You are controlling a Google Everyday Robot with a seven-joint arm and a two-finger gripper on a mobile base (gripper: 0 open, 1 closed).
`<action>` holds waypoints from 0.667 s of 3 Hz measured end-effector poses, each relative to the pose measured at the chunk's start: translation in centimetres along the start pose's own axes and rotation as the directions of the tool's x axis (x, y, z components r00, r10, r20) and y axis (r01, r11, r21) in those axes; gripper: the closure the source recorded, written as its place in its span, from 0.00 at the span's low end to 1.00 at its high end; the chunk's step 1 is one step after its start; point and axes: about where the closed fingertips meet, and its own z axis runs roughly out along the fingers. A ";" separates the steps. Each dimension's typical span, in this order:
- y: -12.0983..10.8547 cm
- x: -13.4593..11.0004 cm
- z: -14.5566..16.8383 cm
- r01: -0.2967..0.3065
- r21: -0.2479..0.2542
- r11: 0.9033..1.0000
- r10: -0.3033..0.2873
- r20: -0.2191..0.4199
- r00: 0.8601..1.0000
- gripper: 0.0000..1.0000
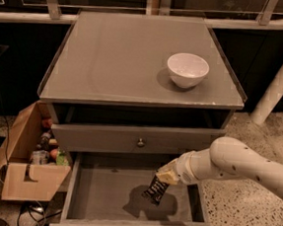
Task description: Pick rxbar chocolate from middle drawer and place on counter
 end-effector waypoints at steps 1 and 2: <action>1.5 -1.7 -1.2 0.065 -0.005 0.998 -0.065 -0.008 0.998 1.00; 4.4 -3.9 -3.0 0.139 -0.042 0.989 -0.139 0.011 0.990 1.00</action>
Offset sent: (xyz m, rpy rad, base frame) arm -0.0466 0.0473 0.0937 0.0144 -0.0993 0.2212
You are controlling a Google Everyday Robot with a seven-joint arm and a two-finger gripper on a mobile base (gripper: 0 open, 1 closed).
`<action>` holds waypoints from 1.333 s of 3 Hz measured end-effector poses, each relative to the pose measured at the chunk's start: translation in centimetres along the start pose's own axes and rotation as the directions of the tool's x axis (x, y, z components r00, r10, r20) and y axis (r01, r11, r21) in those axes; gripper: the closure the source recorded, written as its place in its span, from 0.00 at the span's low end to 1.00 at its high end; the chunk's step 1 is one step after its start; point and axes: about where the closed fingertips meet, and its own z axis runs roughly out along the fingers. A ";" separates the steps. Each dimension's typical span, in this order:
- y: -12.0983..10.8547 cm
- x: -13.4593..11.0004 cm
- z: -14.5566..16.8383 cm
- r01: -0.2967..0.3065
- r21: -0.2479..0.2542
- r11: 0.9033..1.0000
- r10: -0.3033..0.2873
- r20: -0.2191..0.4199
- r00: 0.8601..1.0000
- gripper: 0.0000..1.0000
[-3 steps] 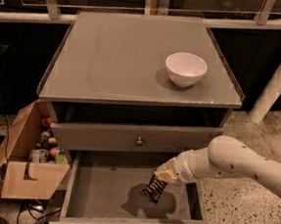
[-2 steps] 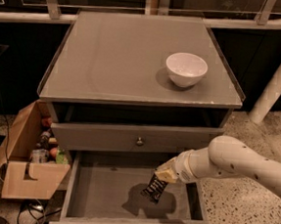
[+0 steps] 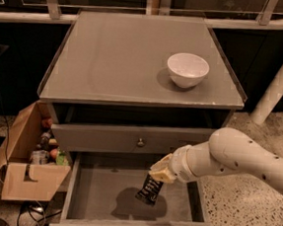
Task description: Pick rxbar chocolate from middle drawer and place on counter
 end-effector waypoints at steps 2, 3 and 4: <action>3.2 -3.2 -1.5 0.087 -0.043 0.995 -0.085 0.043 0.995 1.00; 1.8 -3.9 -1.6 0.076 -0.017 0.997 -0.075 0.038 0.996 1.00; 0.7 -8.6 -3.6 0.137 0.030 0.990 -0.139 0.065 0.988 1.00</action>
Offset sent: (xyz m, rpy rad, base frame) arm -0.0176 0.0194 0.0301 0.0304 -0.0322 0.0727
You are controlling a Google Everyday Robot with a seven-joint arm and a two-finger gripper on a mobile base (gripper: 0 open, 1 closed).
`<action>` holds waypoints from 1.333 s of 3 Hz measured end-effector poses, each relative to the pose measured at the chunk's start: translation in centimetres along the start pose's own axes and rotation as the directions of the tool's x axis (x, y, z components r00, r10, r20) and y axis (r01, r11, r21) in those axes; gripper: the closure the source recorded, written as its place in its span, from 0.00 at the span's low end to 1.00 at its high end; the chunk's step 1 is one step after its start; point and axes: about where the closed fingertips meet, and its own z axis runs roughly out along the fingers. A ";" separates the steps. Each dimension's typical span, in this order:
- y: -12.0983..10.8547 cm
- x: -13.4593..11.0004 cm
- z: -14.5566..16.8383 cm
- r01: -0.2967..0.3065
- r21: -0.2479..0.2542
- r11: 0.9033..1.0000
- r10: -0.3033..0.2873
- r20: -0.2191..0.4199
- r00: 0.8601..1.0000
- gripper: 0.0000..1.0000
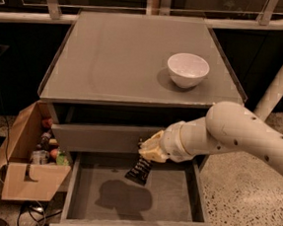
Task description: Pick rxbar chocolate from middle drawer and place on counter
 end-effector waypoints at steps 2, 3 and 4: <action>-1.5 -5.4 -1.4 0.086 0.019 0.996 -0.086 0.017 0.996 1.00; -1.7 -7.6 -2.7 0.105 0.034 0.994 -0.107 0.056 0.993 1.00; -2.3 -11.6 -4.8 0.152 0.047 0.987 -0.157 0.109 0.982 1.00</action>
Offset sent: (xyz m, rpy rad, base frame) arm 0.0175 0.0171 0.0387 -0.0097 -0.0604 0.0388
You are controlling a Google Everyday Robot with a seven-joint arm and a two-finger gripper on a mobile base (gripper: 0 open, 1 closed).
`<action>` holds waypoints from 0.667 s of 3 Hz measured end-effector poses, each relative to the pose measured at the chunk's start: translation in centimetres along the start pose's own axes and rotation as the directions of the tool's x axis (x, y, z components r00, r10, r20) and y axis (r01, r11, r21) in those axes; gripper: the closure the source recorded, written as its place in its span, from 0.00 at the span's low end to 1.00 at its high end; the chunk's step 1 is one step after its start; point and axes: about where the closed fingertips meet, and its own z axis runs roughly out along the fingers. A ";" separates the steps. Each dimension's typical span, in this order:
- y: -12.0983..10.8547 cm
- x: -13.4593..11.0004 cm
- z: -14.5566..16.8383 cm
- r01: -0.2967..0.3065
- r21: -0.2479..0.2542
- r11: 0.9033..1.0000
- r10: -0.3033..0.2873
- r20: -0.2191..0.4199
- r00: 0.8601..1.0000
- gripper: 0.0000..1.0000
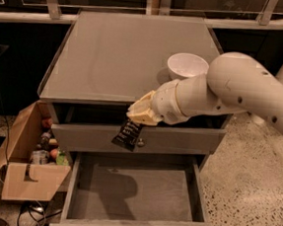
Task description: Pick rxbar chocolate from middle drawer and place on counter
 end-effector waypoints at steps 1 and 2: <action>-1.0 -3.6 -1.3 0.054 0.004 0.999 -0.054 0.051 0.997 1.00; -1.2 -3.9 -1.5 0.057 0.009 0.998 -0.057 0.054 0.997 1.00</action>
Offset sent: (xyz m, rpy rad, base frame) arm 0.0063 0.0109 0.0334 0.0299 -0.0472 0.0363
